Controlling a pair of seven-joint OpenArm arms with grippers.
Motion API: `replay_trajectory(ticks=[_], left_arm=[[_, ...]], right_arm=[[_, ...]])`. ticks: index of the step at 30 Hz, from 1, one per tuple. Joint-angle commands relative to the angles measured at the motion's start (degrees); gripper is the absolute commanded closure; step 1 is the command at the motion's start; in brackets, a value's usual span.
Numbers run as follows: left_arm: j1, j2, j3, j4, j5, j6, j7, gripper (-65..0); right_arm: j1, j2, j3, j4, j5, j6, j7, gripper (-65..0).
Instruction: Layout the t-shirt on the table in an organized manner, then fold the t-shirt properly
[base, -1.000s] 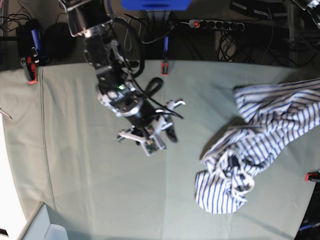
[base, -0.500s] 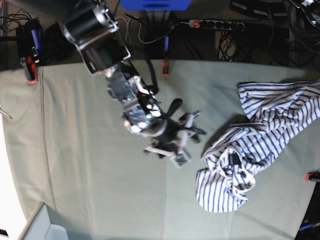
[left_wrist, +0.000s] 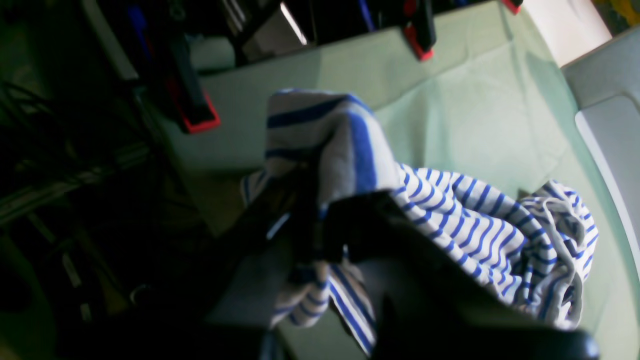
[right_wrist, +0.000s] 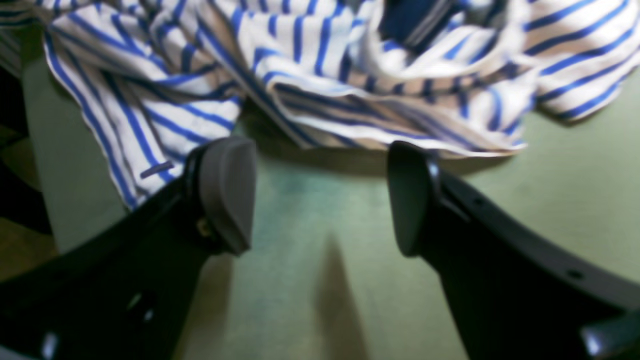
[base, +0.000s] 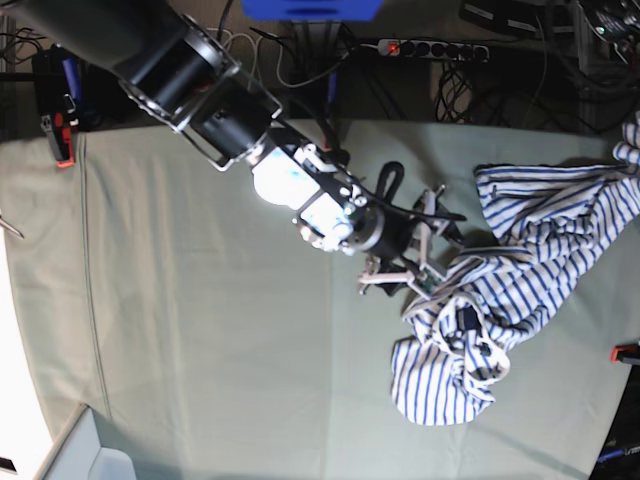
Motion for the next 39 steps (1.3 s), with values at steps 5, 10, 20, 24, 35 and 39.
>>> replay_trajectory(ticks=[5,10,20,24,35,39], left_arm=[[0.1,0.1,-0.2,5.0,-0.5,-0.6,-1.7,-7.1],[0.1,0.3,-0.2,8.1,-0.5,-0.5,-1.8,-36.8],[-0.6,4.3,6.8,18.5,-0.2,-0.3,-2.3,-41.9],[-2.1,4.1,6.8,17.0,1.3,0.0,-1.8,-41.9],[-2.1,-5.9,20.8,0.3,35.3,-0.6,8.6,-42.1],[-1.4,-8.7,27.0,-0.6,34.1,-3.6,9.1,-42.1]], right_arm=[[1.3,-0.8,-0.5,-1.5,0.4,0.4,2.5,-41.5],[1.2,-0.8,-0.5,-1.0,0.4,0.4,2.4,-41.5],[-1.3,3.4,1.1,3.8,0.4,0.4,2.3,-41.5],[-2.0,4.7,4.7,4.6,0.4,0.4,2.3,-41.5],[-2.8,5.6,7.9,4.8,0.4,0.4,2.3,-41.5],[-2.8,5.5,7.9,4.8,0.4,0.4,2.3,-41.5]])
